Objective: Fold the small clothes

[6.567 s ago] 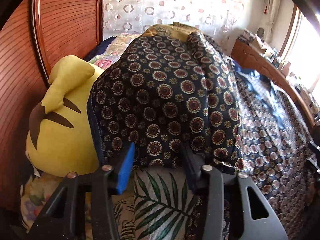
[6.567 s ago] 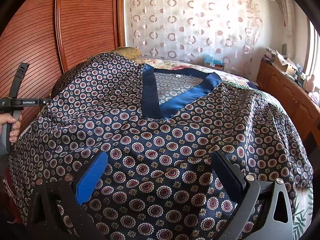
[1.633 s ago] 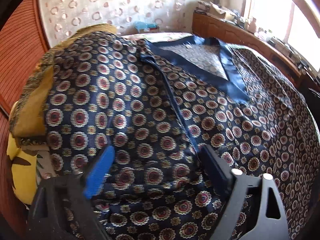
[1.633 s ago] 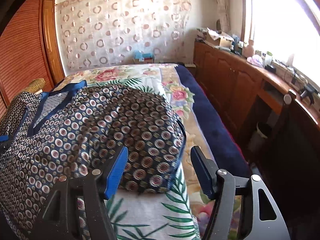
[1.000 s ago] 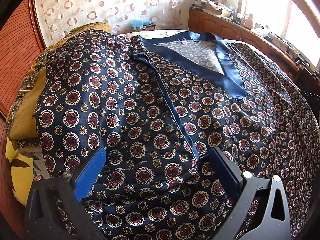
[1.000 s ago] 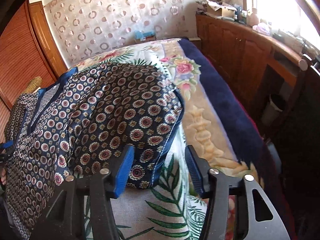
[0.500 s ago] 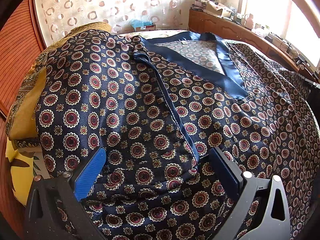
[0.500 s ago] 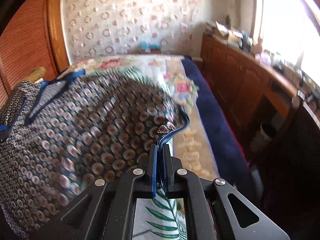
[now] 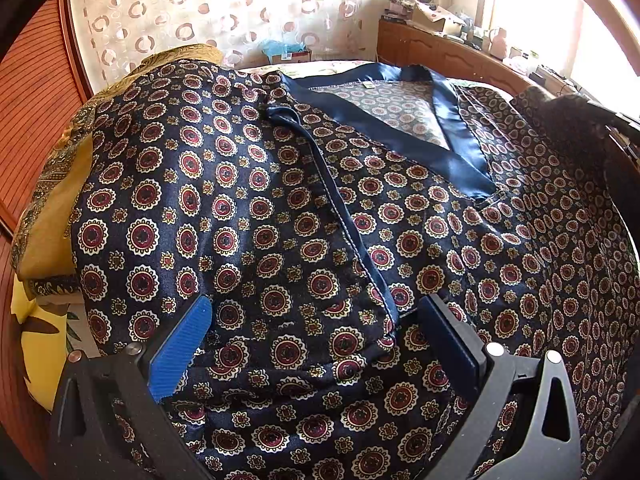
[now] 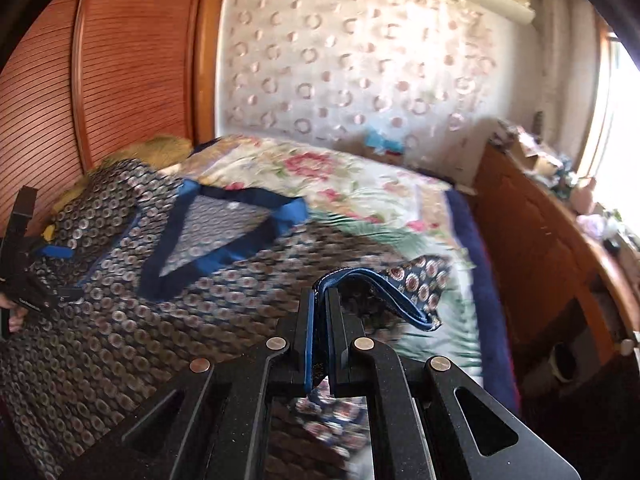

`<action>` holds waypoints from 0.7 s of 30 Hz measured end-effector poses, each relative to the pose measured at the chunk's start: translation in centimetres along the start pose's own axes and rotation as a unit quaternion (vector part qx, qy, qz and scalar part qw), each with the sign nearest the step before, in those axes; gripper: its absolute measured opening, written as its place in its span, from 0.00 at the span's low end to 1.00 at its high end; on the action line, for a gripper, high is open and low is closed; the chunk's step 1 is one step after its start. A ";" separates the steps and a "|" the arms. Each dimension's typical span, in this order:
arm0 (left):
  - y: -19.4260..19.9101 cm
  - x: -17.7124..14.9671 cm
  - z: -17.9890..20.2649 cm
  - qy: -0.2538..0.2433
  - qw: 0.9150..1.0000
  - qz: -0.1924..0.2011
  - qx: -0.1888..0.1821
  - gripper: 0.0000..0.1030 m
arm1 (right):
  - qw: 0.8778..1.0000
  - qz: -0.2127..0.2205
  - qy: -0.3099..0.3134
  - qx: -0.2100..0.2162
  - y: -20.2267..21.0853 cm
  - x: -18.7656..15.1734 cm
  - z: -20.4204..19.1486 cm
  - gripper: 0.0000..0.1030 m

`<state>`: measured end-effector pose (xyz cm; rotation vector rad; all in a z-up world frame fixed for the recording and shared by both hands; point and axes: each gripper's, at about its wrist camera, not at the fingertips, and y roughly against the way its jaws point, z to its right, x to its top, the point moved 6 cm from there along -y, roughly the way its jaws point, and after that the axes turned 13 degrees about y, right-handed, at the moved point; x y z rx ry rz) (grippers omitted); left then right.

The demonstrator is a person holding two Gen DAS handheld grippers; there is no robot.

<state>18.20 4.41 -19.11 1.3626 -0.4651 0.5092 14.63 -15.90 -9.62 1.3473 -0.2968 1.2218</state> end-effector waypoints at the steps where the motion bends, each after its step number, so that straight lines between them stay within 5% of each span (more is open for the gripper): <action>1: 0.0 0.0 0.0 0.000 1.000 0.000 0.000 1.00 | 1.000 -0.003 -0.001 0.010 -0.4 -0.1 -0.5 0.05; 4: 0.0 0.0 0.0 0.000 1.000 0.000 0.000 1.00 | 0.999 -0.013 -0.002 0.033 -1.6 -0.7 -1.5 0.05; 8: 0.0 0.0 0.0 0.000 1.000 0.000 0.000 1.00 | 0.999 -0.036 -0.003 0.015 -2.1 -1.7 -1.1 0.26; 13: 0.0 0.0 0.0 0.000 1.000 0.001 0.000 1.00 | 0.999 -0.035 -0.026 -0.002 -1.3 -1.6 1.1 0.37; 21: 0.0 0.0 0.0 0.000 1.000 0.001 0.000 1.00 | 0.995 -0.075 -0.061 0.007 -4.5 -2.9 4.1 0.38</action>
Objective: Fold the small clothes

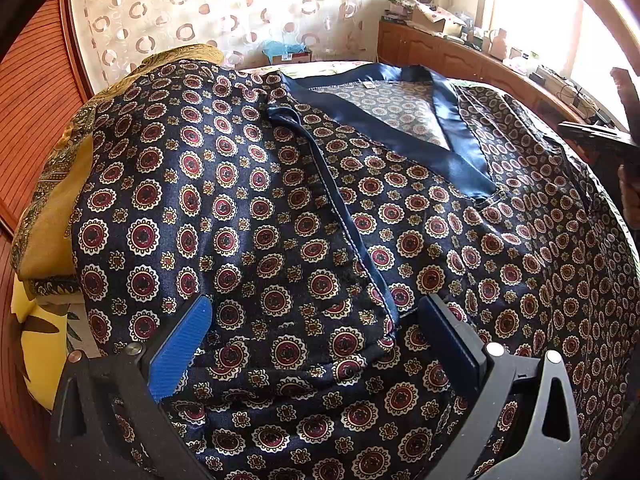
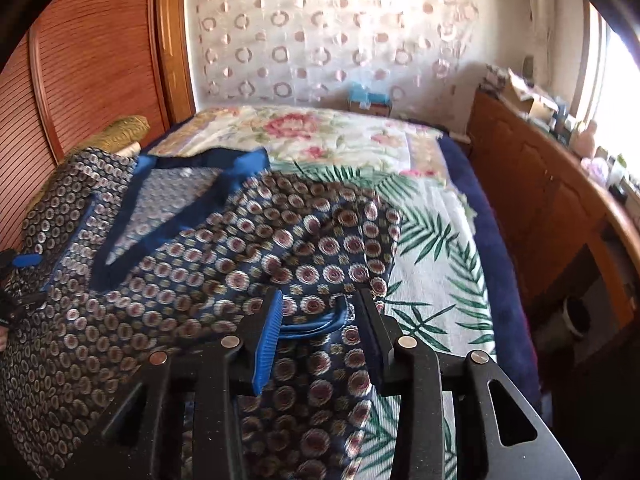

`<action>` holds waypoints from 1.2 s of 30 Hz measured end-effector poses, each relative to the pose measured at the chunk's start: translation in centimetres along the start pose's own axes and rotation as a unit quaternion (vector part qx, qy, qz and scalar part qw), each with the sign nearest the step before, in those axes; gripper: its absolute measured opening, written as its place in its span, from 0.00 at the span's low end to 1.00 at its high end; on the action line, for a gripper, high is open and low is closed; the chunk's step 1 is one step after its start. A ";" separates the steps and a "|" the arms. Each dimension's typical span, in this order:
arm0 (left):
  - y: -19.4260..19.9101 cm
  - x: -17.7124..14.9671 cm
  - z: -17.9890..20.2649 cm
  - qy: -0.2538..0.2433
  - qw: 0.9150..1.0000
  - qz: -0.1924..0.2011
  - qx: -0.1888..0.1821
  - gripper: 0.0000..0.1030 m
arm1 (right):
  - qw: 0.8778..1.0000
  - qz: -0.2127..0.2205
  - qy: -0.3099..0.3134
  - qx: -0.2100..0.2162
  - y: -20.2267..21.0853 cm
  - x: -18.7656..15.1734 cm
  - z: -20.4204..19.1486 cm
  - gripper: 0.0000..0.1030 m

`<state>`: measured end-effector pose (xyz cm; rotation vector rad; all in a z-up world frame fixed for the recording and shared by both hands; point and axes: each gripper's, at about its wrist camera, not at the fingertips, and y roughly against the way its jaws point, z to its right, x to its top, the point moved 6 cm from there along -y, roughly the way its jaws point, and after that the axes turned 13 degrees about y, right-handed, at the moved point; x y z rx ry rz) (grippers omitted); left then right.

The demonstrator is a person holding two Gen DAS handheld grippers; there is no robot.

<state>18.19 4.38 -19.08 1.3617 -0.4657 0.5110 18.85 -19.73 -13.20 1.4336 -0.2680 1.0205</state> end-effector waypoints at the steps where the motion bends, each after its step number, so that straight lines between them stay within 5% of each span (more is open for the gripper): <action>1: 0.0 0.0 0.0 0.000 1.000 0.000 0.000 1.00 | 1.000 -0.006 -0.004 0.004 -0.6 0.1 0.2 0.38; 9: 0.0 0.0 0.0 0.000 1.000 0.000 0.000 1.00 | 0.999 -0.034 -0.027 0.005 -2.1 -0.3 0.6 0.36; 15: 0.0 0.0 0.0 0.000 1.000 0.000 0.000 1.00 | 0.999 -0.029 -0.005 0.014 -1.4 -0.2 -0.3 0.09; 26: 0.1 0.1 -0.1 0.003 1.000 0.001 0.003 1.00 | 0.993 0.062 0.039 0.088 0.4 6.6 -2.9 0.08; 32: 2.2 1.0 -0.4 0.028 0.999 0.035 0.003 1.00 | 0.993 0.082 0.043 0.066 0.2 8.1 -1.1 0.46; 36: 4.6 3.6 -1.2 0.044 0.996 0.078 0.011 1.00 | 0.997 0.062 0.043 0.012 -0.2 6.8 1.6 0.51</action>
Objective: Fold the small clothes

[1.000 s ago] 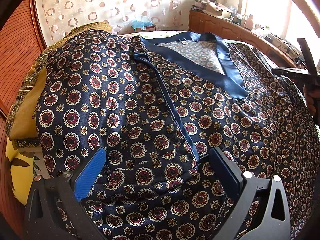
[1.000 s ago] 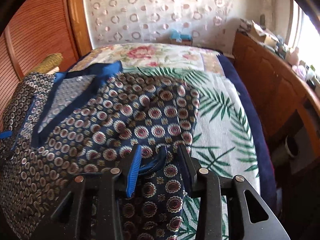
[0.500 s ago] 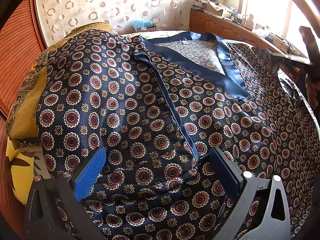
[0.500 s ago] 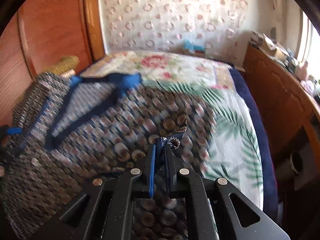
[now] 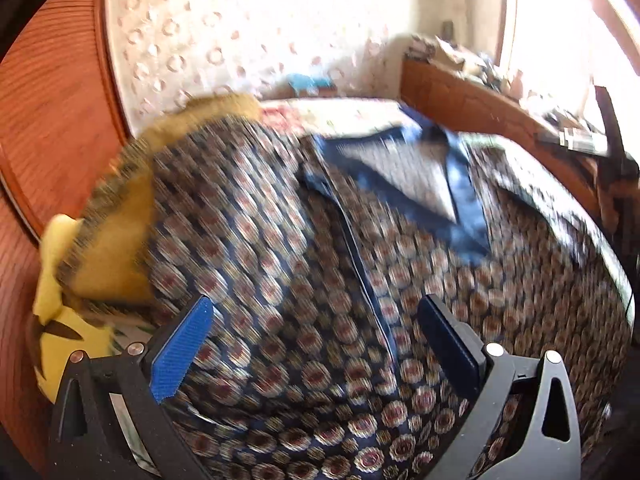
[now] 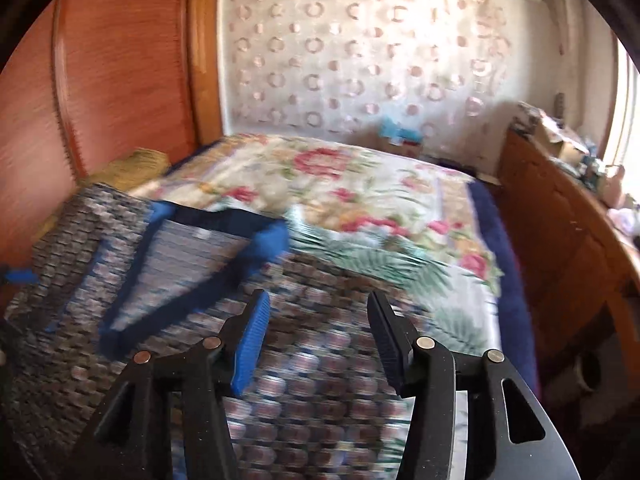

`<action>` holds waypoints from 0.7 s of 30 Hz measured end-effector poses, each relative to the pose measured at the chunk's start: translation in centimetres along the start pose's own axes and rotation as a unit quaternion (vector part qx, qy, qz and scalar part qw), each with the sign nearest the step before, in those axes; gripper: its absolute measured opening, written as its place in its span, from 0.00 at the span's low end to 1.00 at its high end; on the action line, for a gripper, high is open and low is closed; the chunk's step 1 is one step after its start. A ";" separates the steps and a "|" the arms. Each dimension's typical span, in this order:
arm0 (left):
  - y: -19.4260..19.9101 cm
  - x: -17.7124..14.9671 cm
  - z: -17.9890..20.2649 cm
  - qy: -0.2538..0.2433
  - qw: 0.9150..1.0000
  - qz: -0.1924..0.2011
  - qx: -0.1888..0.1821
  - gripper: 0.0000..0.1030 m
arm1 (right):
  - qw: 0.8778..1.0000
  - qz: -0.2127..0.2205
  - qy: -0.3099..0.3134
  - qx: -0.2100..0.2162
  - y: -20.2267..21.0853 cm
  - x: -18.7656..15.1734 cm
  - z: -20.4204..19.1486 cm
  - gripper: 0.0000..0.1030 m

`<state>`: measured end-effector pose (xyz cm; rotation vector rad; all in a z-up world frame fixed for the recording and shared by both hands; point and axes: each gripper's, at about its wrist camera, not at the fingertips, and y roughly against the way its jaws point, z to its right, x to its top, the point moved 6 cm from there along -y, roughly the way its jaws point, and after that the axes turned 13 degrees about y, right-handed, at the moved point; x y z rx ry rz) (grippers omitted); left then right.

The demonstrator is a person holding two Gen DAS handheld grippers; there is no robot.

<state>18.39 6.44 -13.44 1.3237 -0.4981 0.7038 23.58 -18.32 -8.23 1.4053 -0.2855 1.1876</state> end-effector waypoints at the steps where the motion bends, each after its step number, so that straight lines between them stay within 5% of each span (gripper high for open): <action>1: 0.4 0.9 -0.2 0.006 1.000 0.008 -0.004 1.00 | 1.000 -0.012 -0.003 -0.007 -0.5 -0.7 0.7 0.51; 9: -0.2 5.9 -3.5 0.029 0.998 0.048 0.033 1.00 | 0.996 -0.085 -0.039 -0.015 -4.7 -4.5 2.7 0.51; 21: -3.5 9.3 -7.6 0.037 0.996 0.045 0.061 1.00 | 0.994 -0.093 -0.052 -0.008 -5.7 -4.9 2.9 0.52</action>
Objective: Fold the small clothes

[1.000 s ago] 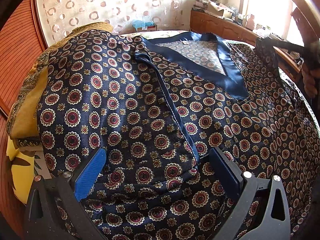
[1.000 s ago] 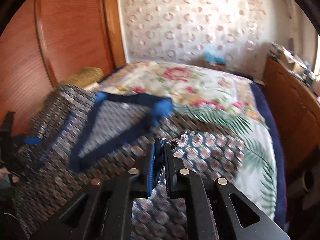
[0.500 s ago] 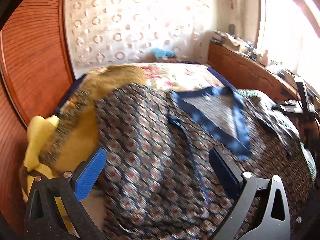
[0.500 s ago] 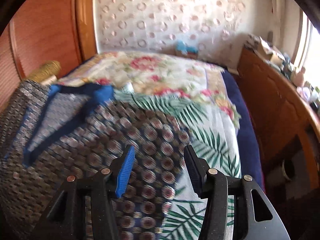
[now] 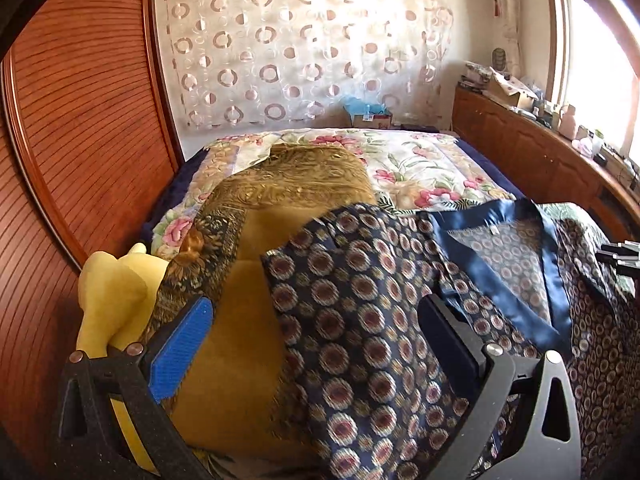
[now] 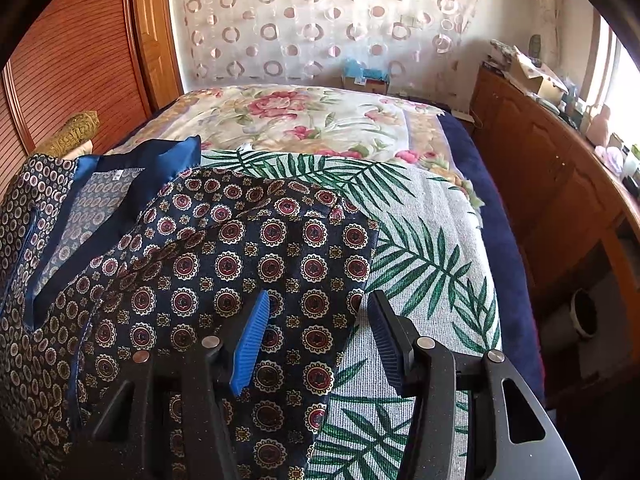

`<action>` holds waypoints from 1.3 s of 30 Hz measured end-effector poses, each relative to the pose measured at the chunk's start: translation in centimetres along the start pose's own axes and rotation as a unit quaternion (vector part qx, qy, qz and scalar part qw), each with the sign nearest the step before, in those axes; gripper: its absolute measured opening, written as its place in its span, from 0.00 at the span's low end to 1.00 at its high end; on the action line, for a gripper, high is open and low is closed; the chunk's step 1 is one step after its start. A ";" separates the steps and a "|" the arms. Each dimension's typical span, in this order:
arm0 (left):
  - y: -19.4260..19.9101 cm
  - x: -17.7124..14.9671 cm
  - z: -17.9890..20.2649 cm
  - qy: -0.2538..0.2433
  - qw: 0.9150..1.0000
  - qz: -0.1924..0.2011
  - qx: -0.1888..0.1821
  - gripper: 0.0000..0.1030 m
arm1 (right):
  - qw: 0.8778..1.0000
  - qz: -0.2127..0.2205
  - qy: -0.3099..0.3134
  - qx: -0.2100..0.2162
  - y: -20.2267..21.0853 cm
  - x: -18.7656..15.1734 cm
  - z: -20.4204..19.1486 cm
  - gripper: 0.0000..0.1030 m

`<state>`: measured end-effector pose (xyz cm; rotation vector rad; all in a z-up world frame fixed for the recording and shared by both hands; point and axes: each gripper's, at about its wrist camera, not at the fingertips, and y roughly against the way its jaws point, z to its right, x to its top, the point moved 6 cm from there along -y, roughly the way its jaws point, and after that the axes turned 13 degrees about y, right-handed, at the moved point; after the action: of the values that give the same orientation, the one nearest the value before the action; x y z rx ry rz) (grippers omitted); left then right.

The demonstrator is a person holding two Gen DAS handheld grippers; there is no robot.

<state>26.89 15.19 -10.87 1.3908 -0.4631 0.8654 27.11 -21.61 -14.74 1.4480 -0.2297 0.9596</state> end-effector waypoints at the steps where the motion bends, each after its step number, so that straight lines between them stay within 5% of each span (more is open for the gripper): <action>1: -0.1 0.1 -0.1 0.003 1.000 -0.002 -0.001 1.00 | 1.000 0.000 -0.001 0.001 0.0 0.0 0.0 0.52; 8: -0.9 1.3 -1.3 0.018 1.000 -0.007 -0.020 0.93 | 1.000 0.001 0.000 -0.001 -0.2 -0.1 0.0 0.52; 14: -2.4 1.1 -1.9 0.043 0.997 -0.042 -0.040 0.62 | 1.000 0.000 0.000 -0.002 -0.2 -0.1 0.0 0.52; 23: -3.5 0.7 -1.7 0.066 0.992 -0.075 -0.073 0.58 | 1.000 -0.001 0.002 -0.012 -0.2 -0.1 -0.1 0.52; 26: -3.4 0.8 -1.3 0.062 0.992 -0.076 -0.079 0.34 | 1.000 -0.001 0.001 -0.011 -0.2 -0.1 -0.1 0.52; 29: -3.1 0.8 -0.7 0.046 0.993 -0.072 -0.086 0.06 | 1.000 -0.001 0.001 -0.013 -0.2 -0.1 -0.1 0.52; 39: 0.8 3.9 -0.3 0.007 0.999 0.030 -0.043 0.02 | 1.000 -0.001 0.004 -0.021 -0.3 -0.1 -0.2 0.52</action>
<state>28.67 16.45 -7.52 1.2977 -0.5274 0.8930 27.14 -21.45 -15.03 1.4061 -0.2405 0.9537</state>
